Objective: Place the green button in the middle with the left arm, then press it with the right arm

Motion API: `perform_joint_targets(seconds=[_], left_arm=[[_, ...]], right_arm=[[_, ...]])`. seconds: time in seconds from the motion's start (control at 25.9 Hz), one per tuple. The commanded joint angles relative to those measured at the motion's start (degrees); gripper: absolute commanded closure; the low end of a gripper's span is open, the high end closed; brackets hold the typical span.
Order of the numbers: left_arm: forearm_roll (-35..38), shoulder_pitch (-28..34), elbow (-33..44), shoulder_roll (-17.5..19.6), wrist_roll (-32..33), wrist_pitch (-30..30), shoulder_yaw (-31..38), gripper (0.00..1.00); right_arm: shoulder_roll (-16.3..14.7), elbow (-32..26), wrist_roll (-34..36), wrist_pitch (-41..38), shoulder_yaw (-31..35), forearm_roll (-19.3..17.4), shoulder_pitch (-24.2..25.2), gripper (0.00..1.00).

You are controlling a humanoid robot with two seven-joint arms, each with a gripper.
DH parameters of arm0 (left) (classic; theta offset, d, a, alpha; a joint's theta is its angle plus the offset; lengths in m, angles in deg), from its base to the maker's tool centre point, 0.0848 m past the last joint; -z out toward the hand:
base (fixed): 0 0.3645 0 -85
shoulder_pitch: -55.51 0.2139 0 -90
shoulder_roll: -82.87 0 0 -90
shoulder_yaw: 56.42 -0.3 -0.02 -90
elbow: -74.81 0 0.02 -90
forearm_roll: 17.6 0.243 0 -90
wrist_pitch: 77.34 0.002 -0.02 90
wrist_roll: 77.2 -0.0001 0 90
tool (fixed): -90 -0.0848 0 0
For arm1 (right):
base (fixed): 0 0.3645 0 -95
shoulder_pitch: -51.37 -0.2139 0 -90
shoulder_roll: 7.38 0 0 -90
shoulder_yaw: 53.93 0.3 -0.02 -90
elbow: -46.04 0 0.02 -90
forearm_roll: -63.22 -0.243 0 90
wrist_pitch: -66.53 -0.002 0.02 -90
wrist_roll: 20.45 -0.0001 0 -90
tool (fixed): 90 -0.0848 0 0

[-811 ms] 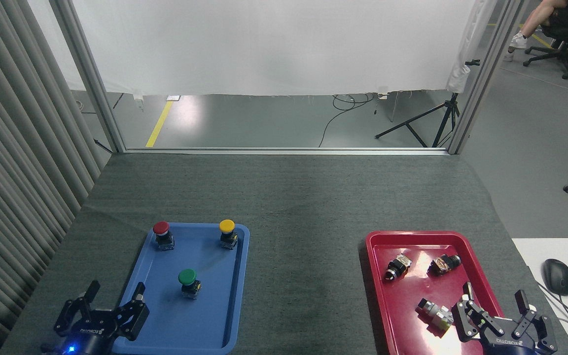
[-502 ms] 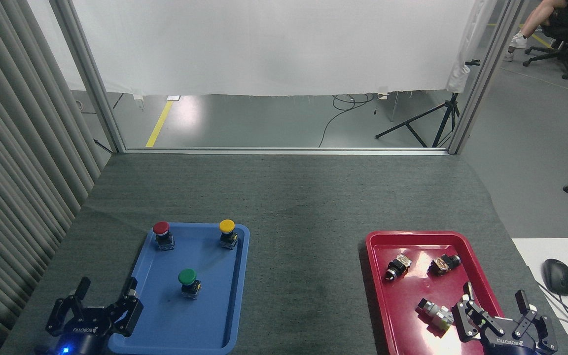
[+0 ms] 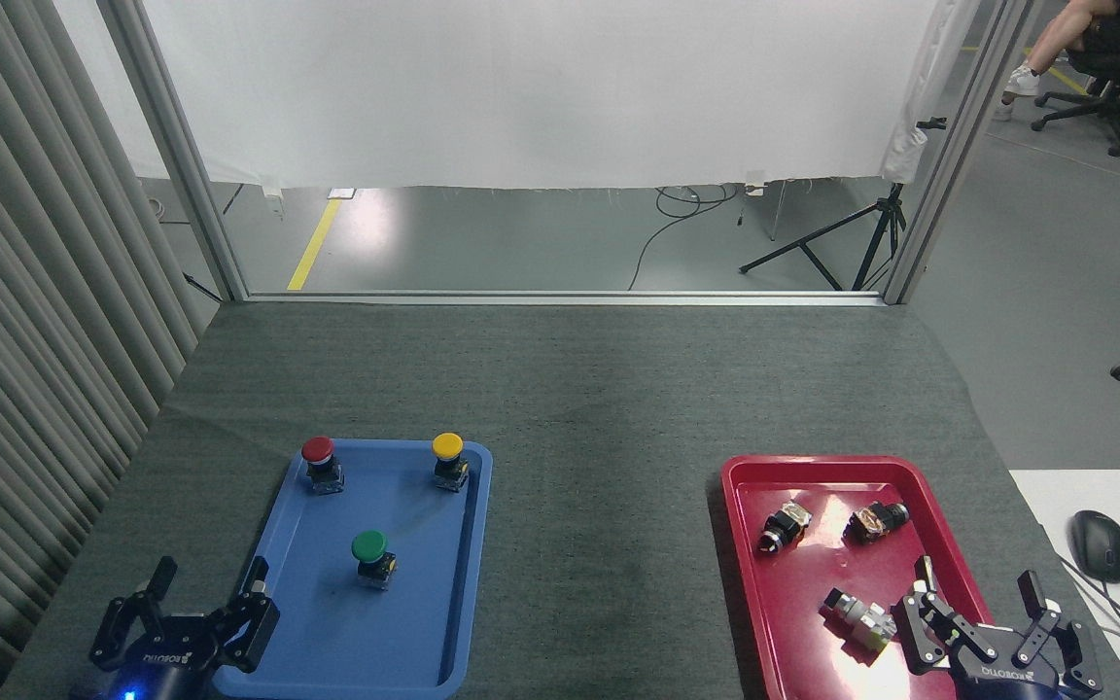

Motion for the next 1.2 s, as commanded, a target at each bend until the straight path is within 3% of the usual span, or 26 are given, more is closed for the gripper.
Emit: perform_joint_targets(seconds=[0.0, 0.73, 0.93, 1.16], left_arm=[[0.04, -0.44, -0.17, -0.06, 0.01, -0.39, 0.00, 0.00], [0.13, -1.15, -1.49, 0.03, 0.10, -0.48, 0.00, 0.00], [-0.05, -1.67, -1.58, 0.91, 0.36, -5.84, -0.09, 0.00], [0.04, -1.76, -1.58, 0.91, 0.36, -5.75, -0.09, 0.00]], right_arm=[[-0.14, 0.07, 0.01, 0.00, -0.01, 0.00, -0.02, 0.00], [0.12, 0.42, 0.10, -3.17, -0.45, 0.00, 0.16, 0.00], [-0.31, 1.48, 0.01, -3.26, -0.37, -0.09, -0.19, 0.00], [0.56, 1.83, 0.01, -3.70, -0.10, 0.00, -0.19, 0.00]])
